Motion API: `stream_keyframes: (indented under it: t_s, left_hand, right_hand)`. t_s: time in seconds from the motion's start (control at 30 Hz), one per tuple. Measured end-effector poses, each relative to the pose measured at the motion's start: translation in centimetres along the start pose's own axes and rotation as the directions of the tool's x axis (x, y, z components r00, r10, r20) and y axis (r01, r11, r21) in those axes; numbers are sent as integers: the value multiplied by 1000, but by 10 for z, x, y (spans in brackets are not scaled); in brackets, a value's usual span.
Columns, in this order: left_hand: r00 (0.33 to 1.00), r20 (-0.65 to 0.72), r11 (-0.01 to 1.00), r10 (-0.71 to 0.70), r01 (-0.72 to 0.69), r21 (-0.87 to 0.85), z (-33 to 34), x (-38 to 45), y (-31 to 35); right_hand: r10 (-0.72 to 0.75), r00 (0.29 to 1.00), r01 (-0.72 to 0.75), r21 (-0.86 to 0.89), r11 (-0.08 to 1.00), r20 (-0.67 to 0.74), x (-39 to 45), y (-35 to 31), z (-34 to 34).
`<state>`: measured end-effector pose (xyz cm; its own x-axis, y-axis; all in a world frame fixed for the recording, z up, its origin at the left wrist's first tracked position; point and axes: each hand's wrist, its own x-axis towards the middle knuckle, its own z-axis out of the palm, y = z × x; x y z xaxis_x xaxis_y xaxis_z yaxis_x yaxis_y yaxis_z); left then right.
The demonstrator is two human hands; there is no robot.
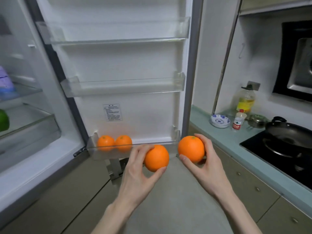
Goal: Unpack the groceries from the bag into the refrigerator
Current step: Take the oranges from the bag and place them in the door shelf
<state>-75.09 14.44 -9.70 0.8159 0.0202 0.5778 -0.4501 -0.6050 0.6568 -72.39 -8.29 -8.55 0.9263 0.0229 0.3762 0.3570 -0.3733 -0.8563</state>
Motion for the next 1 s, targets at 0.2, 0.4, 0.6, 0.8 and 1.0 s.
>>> stream_keyframes:
  t_s: [0.2, 0.4, 0.6, 0.8, 1.0]
  left_hand:
    - [999, -43, 1000, -29, 29, -5, -14, 29, -26]
    - [996, -84, 1000, -11, 13, 22, -13, 63, -52]
    - [996, -80, 994, -24, 32, 107, -8, 96, -85]
    - [997, -67, 983, -39, 51, 179, 8, 116, -116]
    - [993, 121, 965, 0, -32, 261, 31, 117, -140]
  right_hand:
    - [-20, 1000, 20, 3, 1000, 15, 35, -14, 29]
    - [-49, 998, 50, -28, 998, 36, 78, -3, 56]
    - [-73, 995, 75, -35, 997, 69, 121, 15, 76]
    - [-98, 989, 110, -113, 987, 110, 155, 38, 90]
    - [-59, 988, 87, -194, 977, 144, 167, 67, 106]
